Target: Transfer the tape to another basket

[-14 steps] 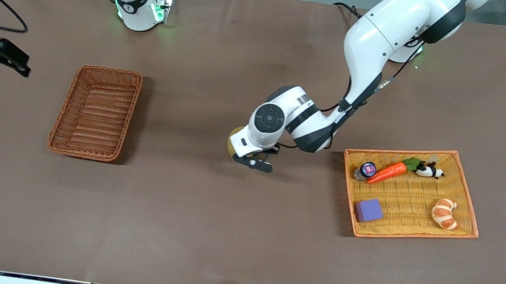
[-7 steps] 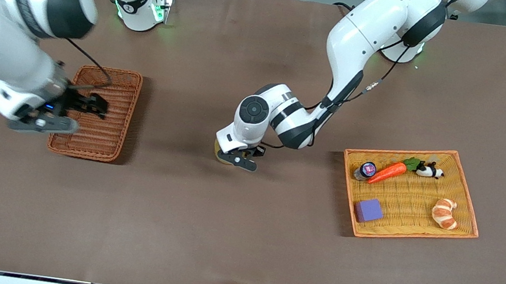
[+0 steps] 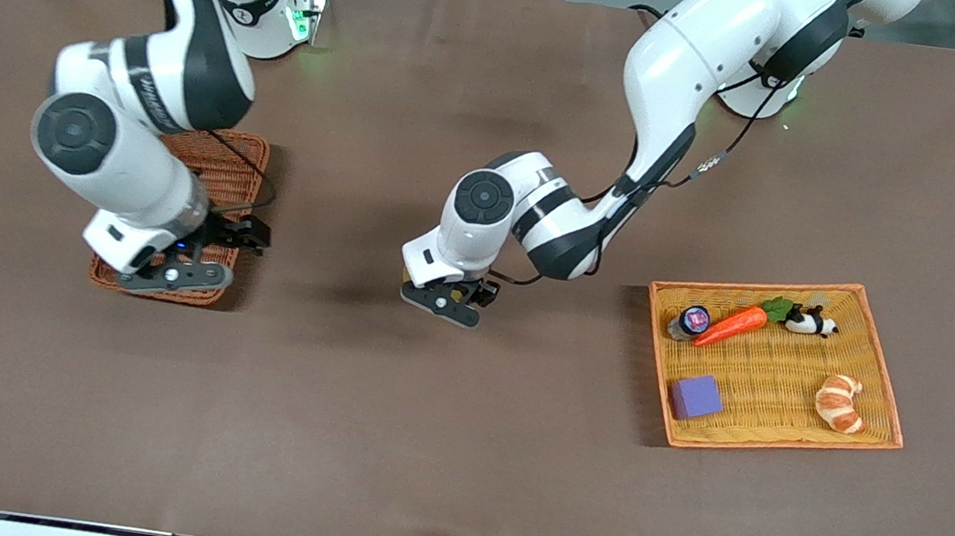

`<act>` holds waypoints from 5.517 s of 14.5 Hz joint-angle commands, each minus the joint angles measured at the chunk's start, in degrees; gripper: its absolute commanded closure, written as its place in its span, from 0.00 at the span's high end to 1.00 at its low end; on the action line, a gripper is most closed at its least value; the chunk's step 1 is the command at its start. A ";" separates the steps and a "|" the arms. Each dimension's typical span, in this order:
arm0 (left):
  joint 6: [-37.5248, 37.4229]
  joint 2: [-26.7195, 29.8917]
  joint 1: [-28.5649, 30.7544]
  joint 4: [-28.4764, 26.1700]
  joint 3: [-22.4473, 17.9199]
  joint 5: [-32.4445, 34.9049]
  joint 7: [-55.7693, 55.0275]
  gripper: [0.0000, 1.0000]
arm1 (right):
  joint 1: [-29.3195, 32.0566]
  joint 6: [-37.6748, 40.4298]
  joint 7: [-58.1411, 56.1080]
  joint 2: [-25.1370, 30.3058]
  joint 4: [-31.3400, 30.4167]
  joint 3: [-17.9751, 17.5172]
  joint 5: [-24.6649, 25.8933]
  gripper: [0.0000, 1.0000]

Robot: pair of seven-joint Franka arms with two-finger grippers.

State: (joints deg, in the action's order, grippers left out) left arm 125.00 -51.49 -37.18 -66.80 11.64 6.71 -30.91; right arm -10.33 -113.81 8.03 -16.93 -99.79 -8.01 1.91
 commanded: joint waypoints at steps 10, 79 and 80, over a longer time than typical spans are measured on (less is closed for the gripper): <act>-10.21 34.08 23.37 -21.79 2.51 -0.11 11.03 1.00 | -4.00 -19.96 38.28 -20.25 0.21 -16.33 20.41 1.00; -24.54 51.14 35.08 -28.04 -8.92 -7.59 28.71 1.00 | 7.52 25.10 -11.73 12.36 18.74 8.72 5.03 1.00; -24.54 51.14 35.08 -28.13 -8.92 -7.59 28.71 1.00 | 7.52 26.69 -11.11 12.79 18.93 8.71 4.95 1.00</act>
State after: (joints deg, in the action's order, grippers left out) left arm 101.91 0.19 -2.17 -96.41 2.63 -0.46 -2.24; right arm -3.14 -90.36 -4.44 -3.98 -83.00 1.18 7.74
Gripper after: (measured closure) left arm 0.000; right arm 0.000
